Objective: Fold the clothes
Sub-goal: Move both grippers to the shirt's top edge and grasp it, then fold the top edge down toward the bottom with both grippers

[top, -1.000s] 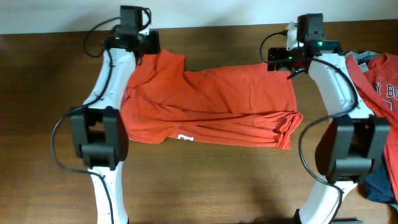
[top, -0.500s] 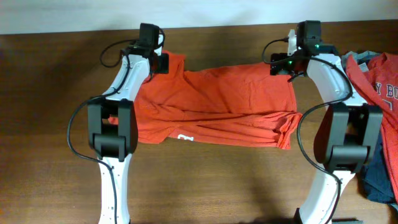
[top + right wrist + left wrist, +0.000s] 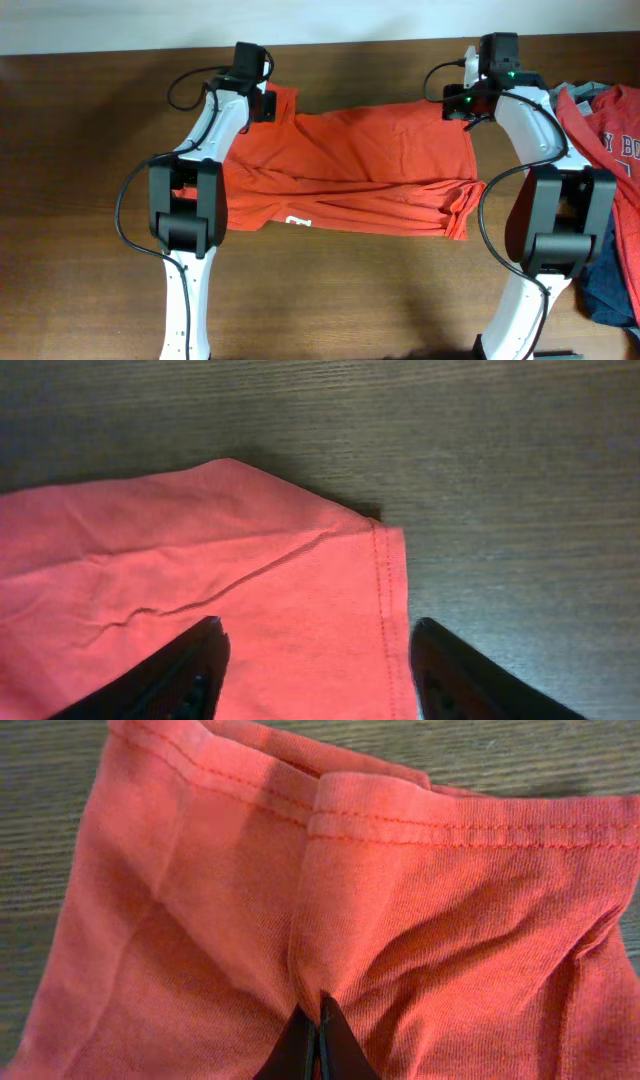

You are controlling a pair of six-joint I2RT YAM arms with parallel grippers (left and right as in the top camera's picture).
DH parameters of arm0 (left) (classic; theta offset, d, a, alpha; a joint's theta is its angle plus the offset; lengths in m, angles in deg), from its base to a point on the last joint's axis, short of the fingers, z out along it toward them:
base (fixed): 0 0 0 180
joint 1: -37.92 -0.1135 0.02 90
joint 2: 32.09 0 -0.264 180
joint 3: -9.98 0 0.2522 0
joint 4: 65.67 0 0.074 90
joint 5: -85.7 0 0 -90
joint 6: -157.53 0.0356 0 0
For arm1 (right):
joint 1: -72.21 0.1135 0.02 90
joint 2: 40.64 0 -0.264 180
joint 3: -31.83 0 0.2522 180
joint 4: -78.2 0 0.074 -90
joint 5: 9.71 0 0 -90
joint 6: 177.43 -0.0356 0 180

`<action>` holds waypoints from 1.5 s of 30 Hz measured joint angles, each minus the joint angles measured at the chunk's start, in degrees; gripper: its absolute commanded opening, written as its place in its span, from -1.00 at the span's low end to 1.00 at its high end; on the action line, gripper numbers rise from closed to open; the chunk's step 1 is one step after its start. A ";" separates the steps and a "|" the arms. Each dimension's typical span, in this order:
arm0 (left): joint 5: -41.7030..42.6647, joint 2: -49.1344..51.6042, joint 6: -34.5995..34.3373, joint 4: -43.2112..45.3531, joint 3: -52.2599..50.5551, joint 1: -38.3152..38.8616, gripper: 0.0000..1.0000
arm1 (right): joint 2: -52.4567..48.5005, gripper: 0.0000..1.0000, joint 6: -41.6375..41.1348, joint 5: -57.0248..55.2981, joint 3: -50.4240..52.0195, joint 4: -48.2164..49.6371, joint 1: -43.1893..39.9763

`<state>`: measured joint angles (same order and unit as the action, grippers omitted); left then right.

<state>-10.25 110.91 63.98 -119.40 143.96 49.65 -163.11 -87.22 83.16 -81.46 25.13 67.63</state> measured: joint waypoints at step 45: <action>-3.08 0.07 -2.08 -19.26 16.81 -0.22 -0.99 | -14.53 -0.80 -0.57 -0.22 -20.63 -13.25 0.07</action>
<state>-13.34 110.97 61.90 -138.65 160.77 49.43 -177.65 -87.79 82.95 -102.09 11.88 67.70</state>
